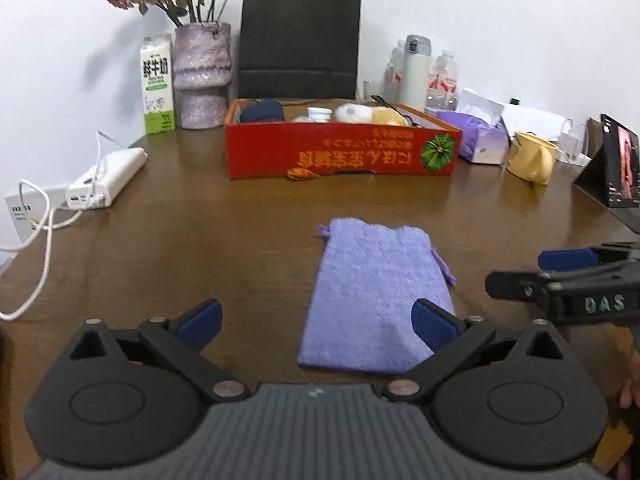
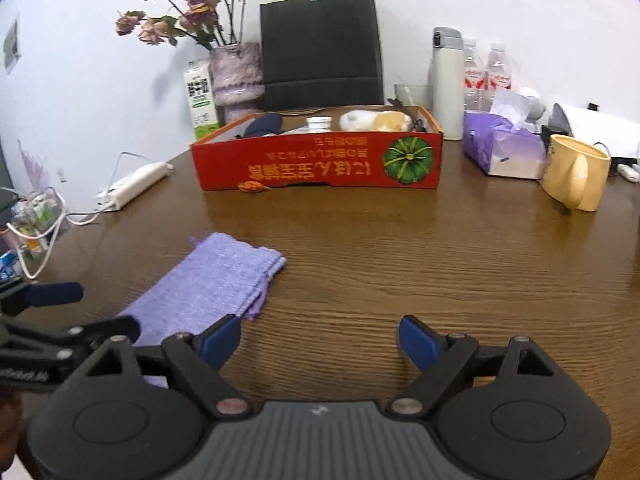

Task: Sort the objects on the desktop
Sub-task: 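Grasp the lavender bag with the right tool while the left tool grasps the orange piece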

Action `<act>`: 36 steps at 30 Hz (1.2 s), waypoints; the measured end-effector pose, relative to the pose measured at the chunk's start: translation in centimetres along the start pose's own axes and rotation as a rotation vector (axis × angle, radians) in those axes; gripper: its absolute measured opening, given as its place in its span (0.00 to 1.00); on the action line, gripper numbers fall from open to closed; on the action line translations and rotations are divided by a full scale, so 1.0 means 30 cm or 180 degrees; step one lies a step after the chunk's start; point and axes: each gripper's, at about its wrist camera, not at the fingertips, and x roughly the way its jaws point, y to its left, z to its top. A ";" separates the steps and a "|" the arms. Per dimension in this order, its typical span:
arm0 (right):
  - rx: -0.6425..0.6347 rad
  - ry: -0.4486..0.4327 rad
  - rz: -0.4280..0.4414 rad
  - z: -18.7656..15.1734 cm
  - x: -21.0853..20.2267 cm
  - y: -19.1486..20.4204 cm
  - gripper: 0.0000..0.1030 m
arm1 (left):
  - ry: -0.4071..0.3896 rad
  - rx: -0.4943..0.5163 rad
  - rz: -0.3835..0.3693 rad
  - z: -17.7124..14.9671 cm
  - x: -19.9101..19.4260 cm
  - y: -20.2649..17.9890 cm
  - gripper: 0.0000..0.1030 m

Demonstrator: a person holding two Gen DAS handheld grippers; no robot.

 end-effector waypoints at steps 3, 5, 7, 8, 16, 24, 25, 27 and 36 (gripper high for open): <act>-0.0067 0.0082 0.0232 0.019 0.031 0.043 0.82 | -0.0073 0.0038 0.0141 0.036 0.018 0.033 1.00; -0.0174 0.0086 0.0331 0.036 0.065 0.084 0.77 | -0.0101 0.0028 0.0233 0.072 0.045 0.064 1.00; -0.0337 0.0052 0.0306 0.059 0.118 0.129 0.69 | -0.0108 0.0039 0.0303 0.116 0.086 0.092 1.00; -0.0379 0.0060 0.0288 0.074 0.145 0.142 0.63 | -0.0115 0.0055 0.0336 0.138 0.107 0.101 1.00; -0.0593 0.0158 -0.0075 0.202 0.295 0.085 0.15 | -0.0064 0.0106 0.0204 0.288 0.317 0.119 0.98; -0.0420 0.0052 -0.0303 0.324 0.401 -0.138 0.21 | 0.0107 0.0109 0.0193 0.351 0.582 0.026 0.78; -0.0367 0.0009 -0.0261 0.326 0.393 -0.144 0.30 | 0.0146 0.0100 0.0219 0.353 0.603 0.021 0.77; -0.0274 -0.0062 -0.0089 0.323 0.378 -0.143 0.42 | 0.0183 -0.0035 0.0208 0.365 0.627 0.027 0.75; -0.0494 0.0164 -0.0027 0.286 0.426 -0.035 0.62 | 0.0197 -0.0409 0.0449 0.404 0.672 0.024 0.37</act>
